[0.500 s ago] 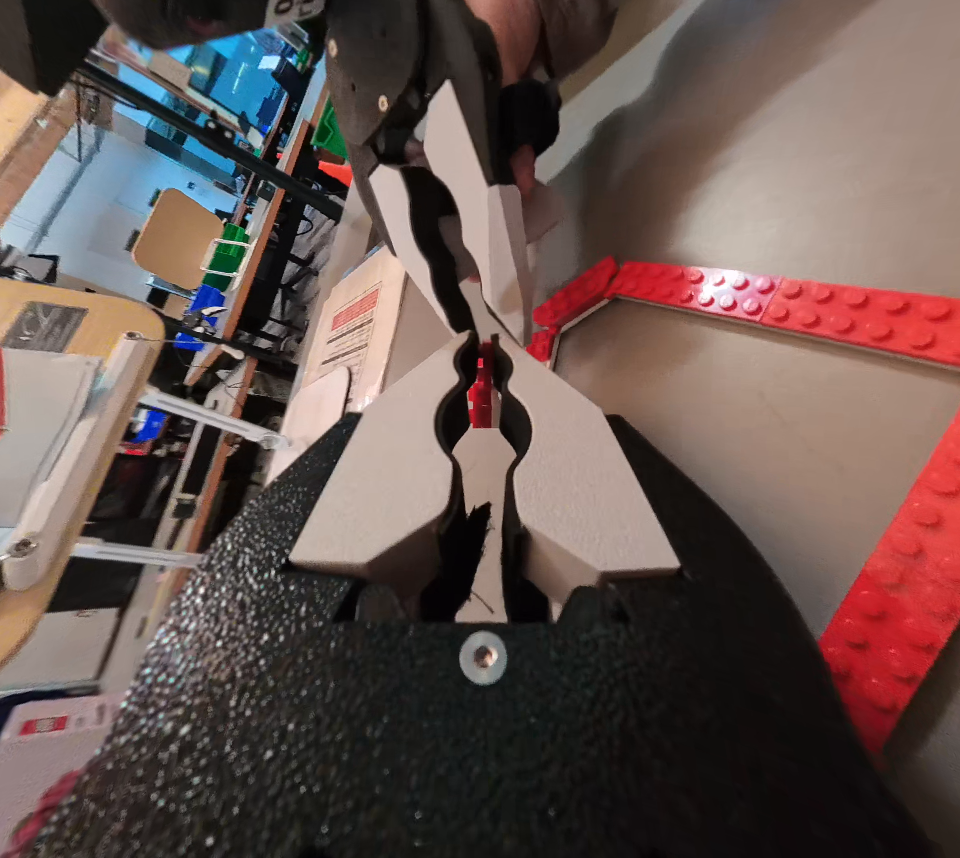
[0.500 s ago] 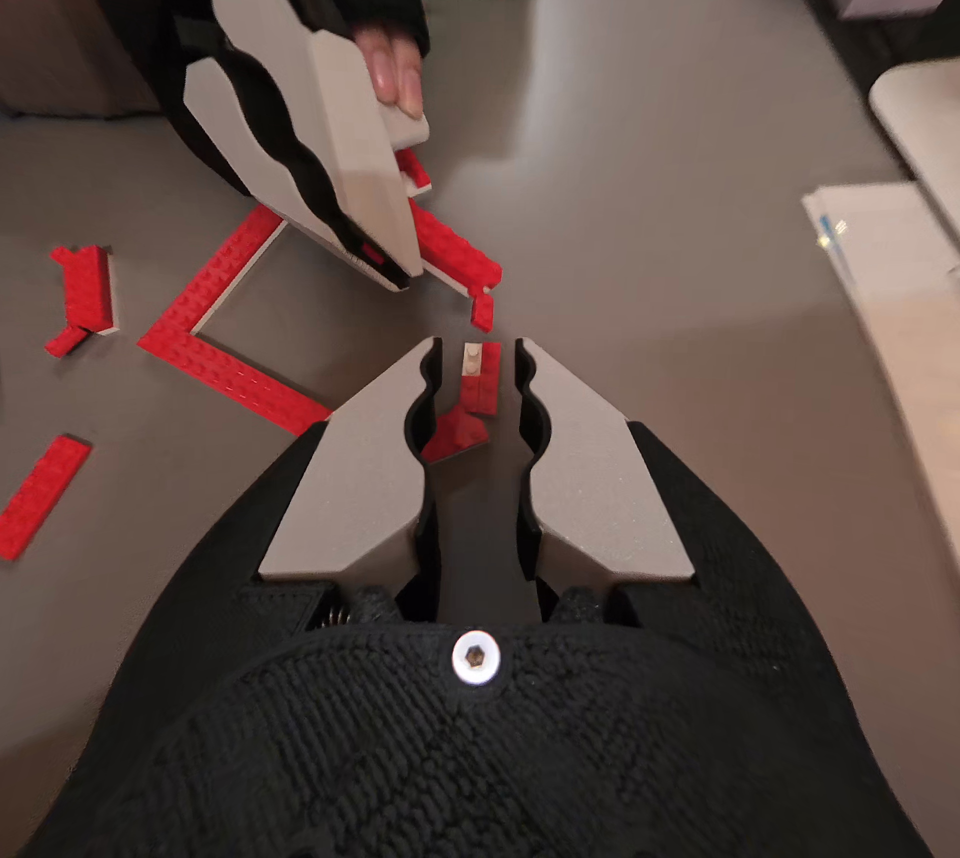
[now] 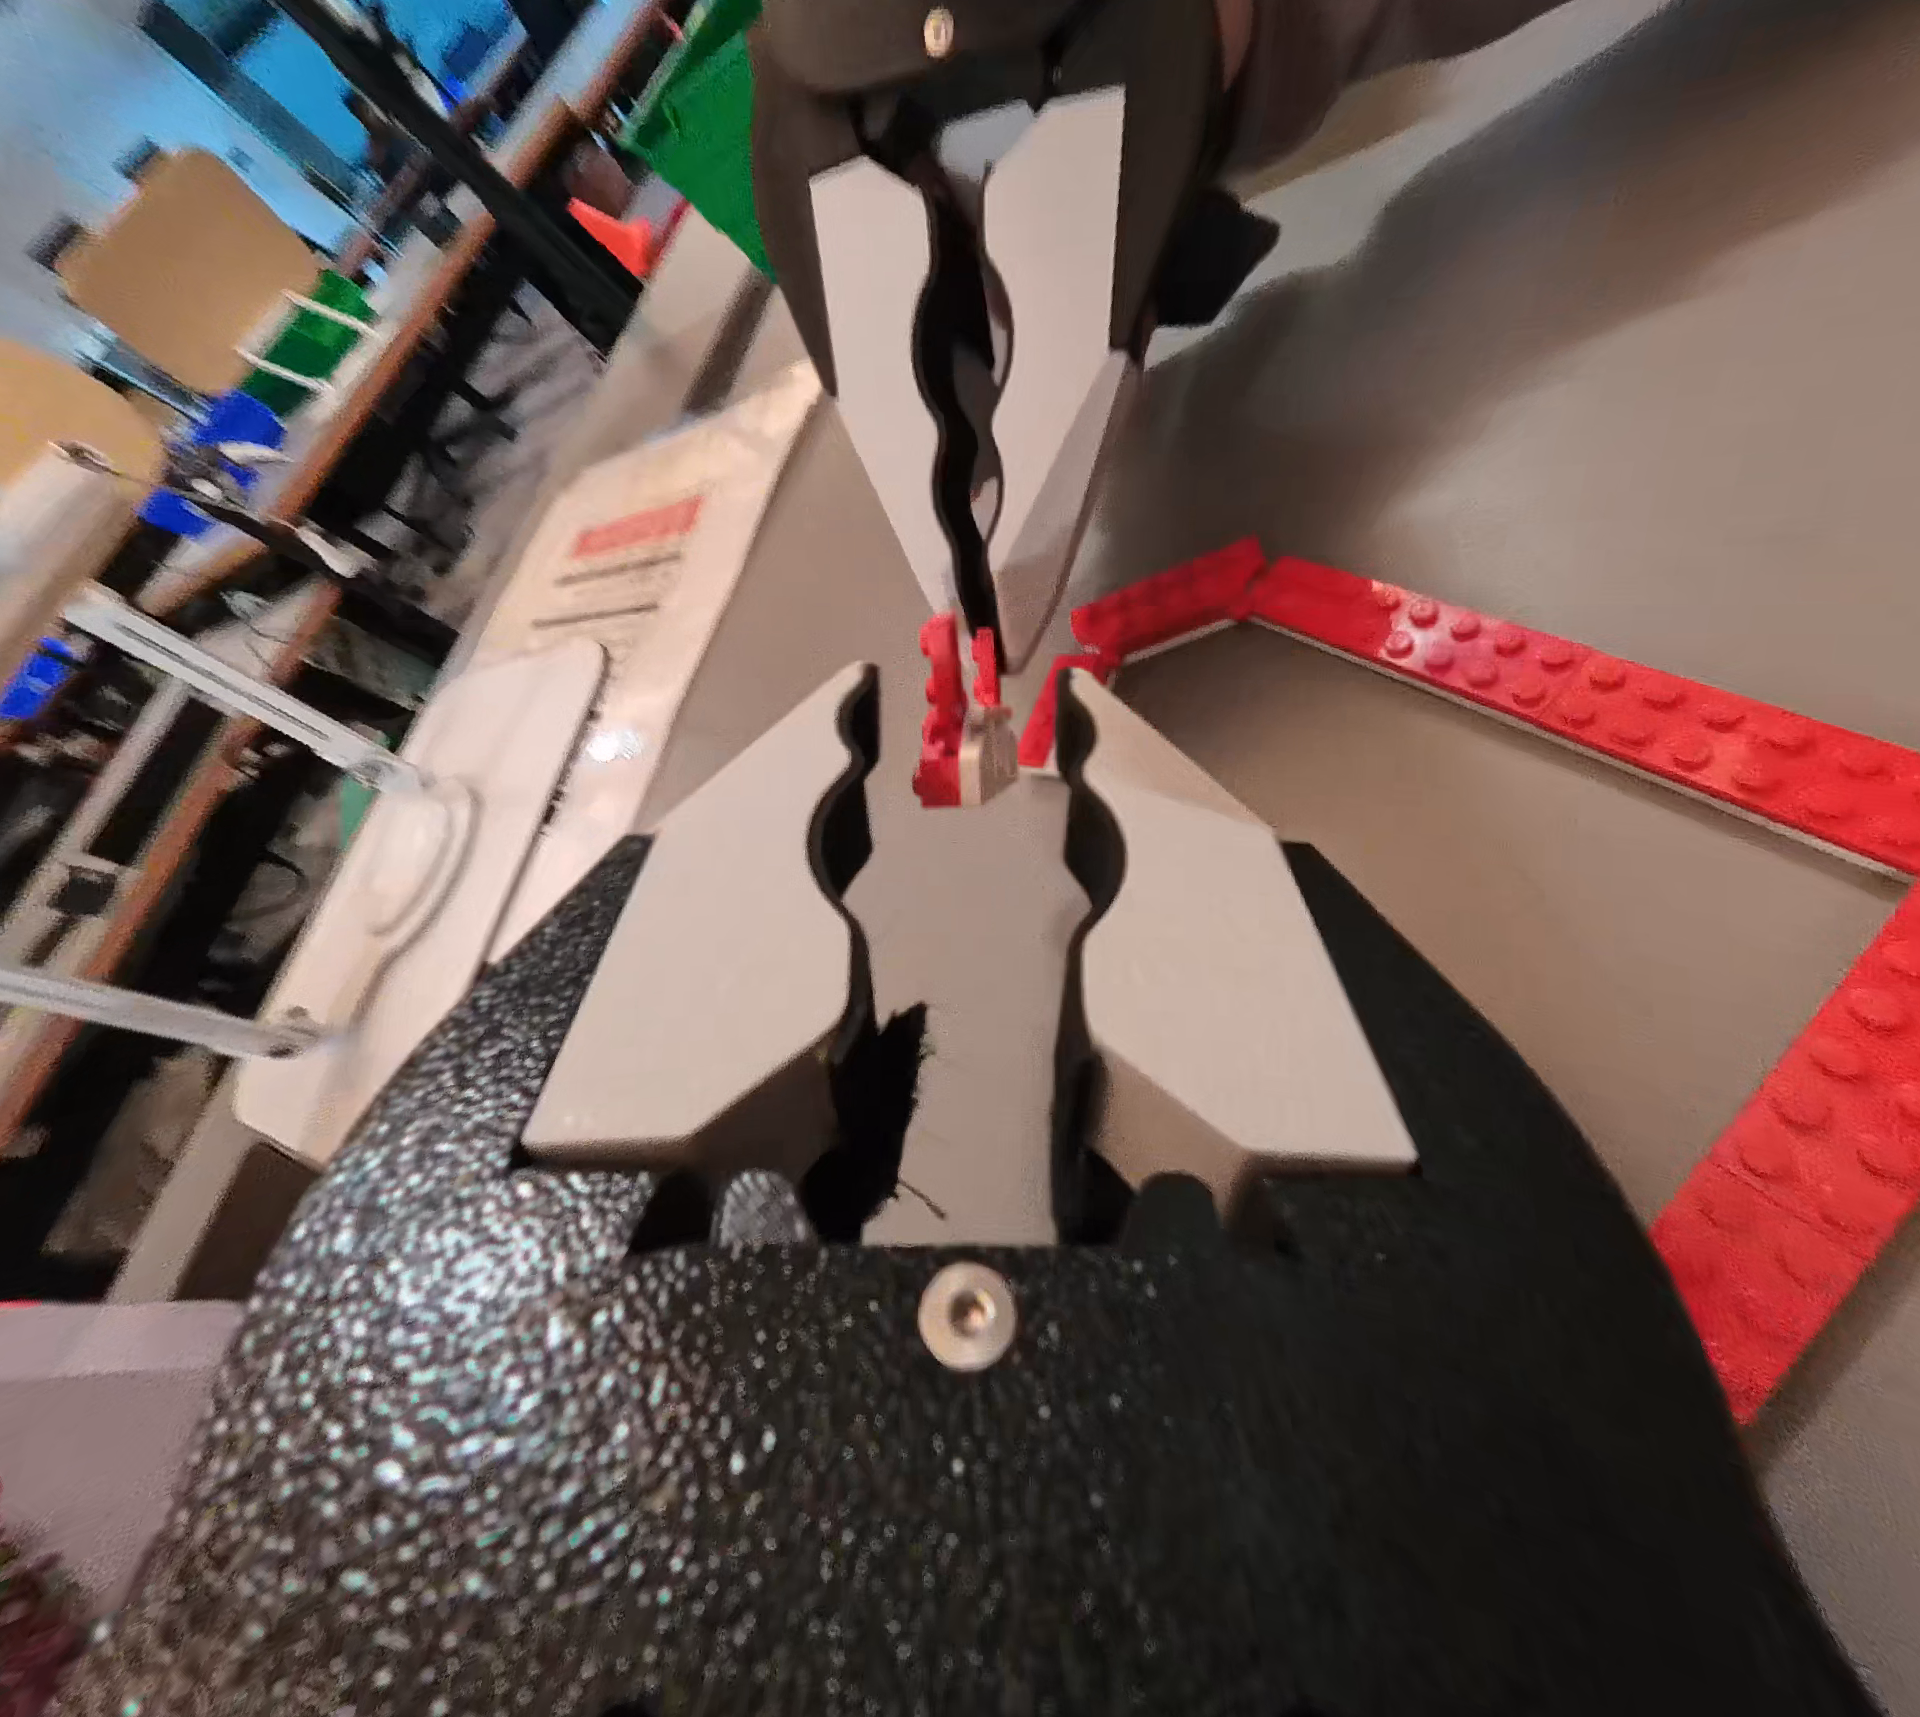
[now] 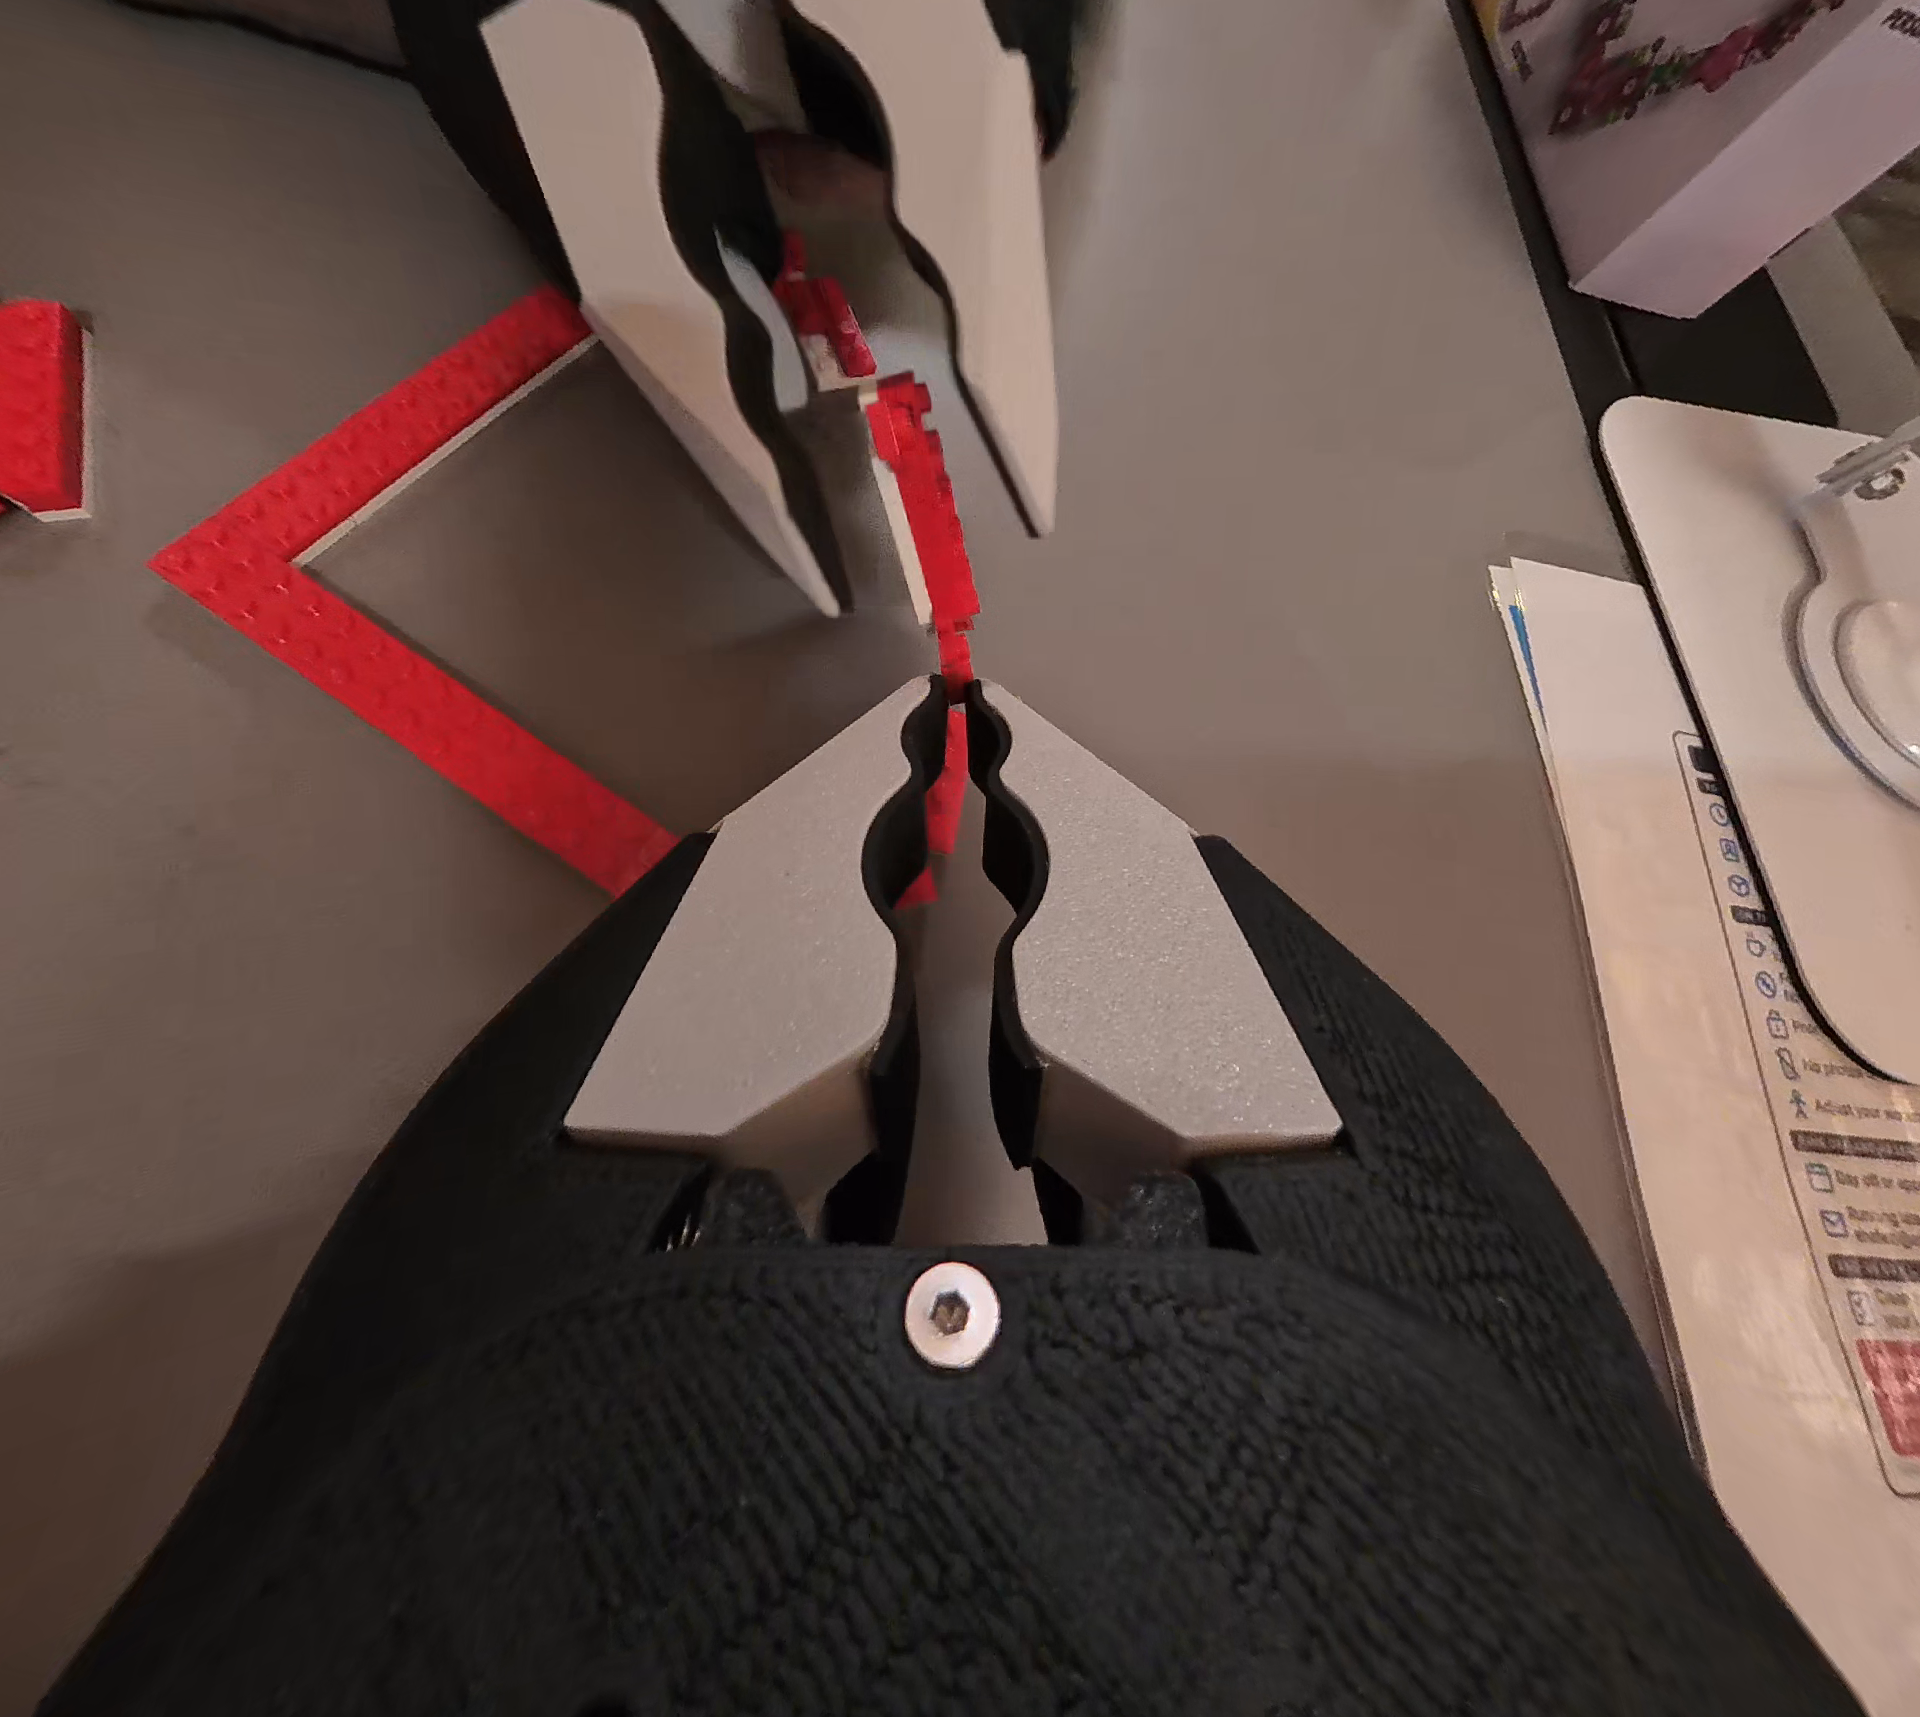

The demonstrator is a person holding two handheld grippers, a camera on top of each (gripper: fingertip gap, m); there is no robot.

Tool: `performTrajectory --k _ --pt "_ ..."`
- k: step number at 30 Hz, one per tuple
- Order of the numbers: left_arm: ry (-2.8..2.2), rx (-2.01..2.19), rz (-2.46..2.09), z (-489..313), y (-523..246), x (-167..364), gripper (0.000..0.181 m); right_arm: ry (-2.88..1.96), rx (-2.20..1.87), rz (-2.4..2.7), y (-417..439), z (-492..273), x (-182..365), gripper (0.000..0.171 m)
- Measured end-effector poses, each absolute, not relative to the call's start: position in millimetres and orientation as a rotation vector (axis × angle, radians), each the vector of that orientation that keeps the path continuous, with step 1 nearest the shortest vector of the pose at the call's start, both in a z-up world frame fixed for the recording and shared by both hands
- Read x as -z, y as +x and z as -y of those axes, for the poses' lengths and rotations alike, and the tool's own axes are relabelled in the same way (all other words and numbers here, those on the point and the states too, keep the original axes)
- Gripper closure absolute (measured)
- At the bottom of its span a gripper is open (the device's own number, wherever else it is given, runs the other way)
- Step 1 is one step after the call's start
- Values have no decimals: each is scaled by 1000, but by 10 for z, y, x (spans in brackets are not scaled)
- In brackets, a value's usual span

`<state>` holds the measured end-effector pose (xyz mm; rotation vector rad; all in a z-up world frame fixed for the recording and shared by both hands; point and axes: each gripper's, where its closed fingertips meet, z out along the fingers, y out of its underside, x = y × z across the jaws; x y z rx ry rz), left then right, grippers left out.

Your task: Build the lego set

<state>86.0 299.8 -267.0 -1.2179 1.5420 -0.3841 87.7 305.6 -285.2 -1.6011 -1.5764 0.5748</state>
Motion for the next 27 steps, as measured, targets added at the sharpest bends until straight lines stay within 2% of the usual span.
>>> performTrajectory --k 2,7,16,19,21,27 --pt "-1260 408 -1560 -2993 869 2750 144 -1585 -579 1594 868 -3029 2854 170" --pt "-1209 315 -1612 -2980 882 2797 166 -1561 -561 1638 861 -2990 2895 170" --pt "-1203 284 -1633 -2991 883 2841 171 -1588 -608 1597 854 -2995 2889 168" --pt "-1215 210 -1654 -3048 849 2891 171 -1720 -680 1540 906 -3023 2944 144" --pt "-1204 157 -1689 -3056 838 2945 171 -1826 -685 1539 975 -3033 3055 135" --pt "-1163 26 -1780 -3047 843 3066 171 -1955 -665 1515 1021 -3064 3197 143"
